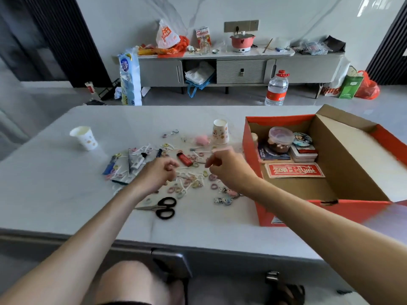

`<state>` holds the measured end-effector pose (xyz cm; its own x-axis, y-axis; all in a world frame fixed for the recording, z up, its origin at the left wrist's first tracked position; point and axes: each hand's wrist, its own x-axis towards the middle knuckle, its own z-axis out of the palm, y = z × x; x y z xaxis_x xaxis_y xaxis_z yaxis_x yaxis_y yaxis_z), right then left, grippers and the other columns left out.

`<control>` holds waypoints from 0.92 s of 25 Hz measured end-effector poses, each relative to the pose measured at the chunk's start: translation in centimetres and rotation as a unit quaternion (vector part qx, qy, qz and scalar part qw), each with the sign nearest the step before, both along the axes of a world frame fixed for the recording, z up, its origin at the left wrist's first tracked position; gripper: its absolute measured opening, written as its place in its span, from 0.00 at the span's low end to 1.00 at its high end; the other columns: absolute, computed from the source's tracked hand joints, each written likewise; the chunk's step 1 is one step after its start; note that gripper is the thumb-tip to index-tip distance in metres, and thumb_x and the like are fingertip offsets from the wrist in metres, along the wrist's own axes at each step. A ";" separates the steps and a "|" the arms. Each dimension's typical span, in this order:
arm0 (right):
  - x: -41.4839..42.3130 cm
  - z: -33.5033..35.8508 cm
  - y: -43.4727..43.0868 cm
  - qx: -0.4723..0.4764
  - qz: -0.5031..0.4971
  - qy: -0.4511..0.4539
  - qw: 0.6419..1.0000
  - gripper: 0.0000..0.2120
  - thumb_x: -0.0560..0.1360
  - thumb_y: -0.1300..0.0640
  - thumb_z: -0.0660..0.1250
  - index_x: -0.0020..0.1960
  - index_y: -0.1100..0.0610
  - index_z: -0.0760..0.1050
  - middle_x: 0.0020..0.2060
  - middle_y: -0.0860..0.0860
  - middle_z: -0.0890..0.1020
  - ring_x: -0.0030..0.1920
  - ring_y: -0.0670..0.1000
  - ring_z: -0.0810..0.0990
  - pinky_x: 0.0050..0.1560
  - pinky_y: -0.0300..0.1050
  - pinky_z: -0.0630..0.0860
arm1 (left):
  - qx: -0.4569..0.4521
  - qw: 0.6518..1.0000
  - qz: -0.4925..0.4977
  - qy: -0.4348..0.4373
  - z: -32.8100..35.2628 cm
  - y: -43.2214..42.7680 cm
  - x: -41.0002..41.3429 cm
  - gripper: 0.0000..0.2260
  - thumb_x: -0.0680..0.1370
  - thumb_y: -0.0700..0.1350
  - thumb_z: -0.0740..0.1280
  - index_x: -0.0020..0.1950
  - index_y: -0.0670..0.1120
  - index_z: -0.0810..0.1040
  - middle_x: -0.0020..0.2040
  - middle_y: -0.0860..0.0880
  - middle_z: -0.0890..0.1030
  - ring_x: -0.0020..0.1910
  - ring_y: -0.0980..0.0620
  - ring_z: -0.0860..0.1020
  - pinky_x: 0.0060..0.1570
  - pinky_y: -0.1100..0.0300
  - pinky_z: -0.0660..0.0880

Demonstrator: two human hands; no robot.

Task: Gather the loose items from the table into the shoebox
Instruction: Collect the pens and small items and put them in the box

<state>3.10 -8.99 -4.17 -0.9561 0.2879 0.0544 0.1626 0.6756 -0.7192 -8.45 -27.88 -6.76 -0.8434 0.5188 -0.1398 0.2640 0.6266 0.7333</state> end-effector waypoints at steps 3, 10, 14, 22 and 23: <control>-2.5 -2.8 -6.9 0.039 0.109 -0.081 0.990 0.09 0.75 0.63 0.64 0.49 0.57 0.82 0.44 0.51 0.83 0.43 0.51 0.81 0.39 0.39 0.76 | -0.180 0.973 0.053 0.132 -3.0 -9.3 -2.4 0.15 0.76 0.33 0.66 0.55 0.50 0.81 0.57 0.47 0.82 0.57 0.47 0.78 0.55 0.53 0.76; -12.1 -9.6 -10.6 0.201 0.152 -0.063 0.966 0.15 0.78 0.60 0.58 0.63 0.51 0.75 0.57 0.54 0.78 0.53 0.56 0.79 0.43 0.47 0.76 | -0.216 0.928 -0.098 0.288 -7.3 -12.8 -8.5 0.10 0.77 0.40 0.70 0.58 0.45 0.81 0.56 0.47 0.82 0.58 0.44 0.76 0.58 0.55 0.69; -20.3 -10.4 -11.1 0.250 0.111 -0.027 0.961 0.13 0.80 0.54 0.59 0.61 0.56 0.74 0.55 0.56 0.76 0.51 0.57 0.78 0.42 0.48 0.77 | -0.210 0.928 -0.143 0.274 -8.2 -13.0 -10.8 0.04 0.77 0.40 0.69 0.51 0.43 0.79 0.49 0.46 0.80 0.52 0.45 0.76 0.53 0.57 0.69; -26.5 -11.0 -11.7 0.244 0.009 -0.108 0.964 0.06 0.74 0.62 0.63 0.52 0.60 0.72 0.37 0.51 0.74 0.35 0.52 0.72 0.28 0.41 0.61 | -0.125 0.972 0.169 0.108 -6.5 -13.5 -15.2 0.06 0.80 0.46 0.62 0.53 0.44 0.72 0.45 0.45 0.79 0.43 0.44 0.77 0.38 0.55 0.68; -26.5 -10.7 -11.5 0.197 -0.004 -0.112 0.974 0.10 0.75 0.62 0.63 0.55 0.62 0.71 0.40 0.53 0.75 0.39 0.55 0.75 0.30 0.41 0.64 | -0.141 0.968 0.190 0.078 -6.5 -12.3 -15.8 0.07 0.79 0.47 0.63 0.51 0.44 0.73 0.46 0.43 0.80 0.45 0.42 0.77 0.38 0.55 0.68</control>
<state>-23.38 -20.46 -14.86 -0.9547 0.2936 -0.0475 0.2912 0.8903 -0.3502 -24.25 -40.16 -13.26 -0.9882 0.1260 -0.0867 0.0680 0.8700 0.4883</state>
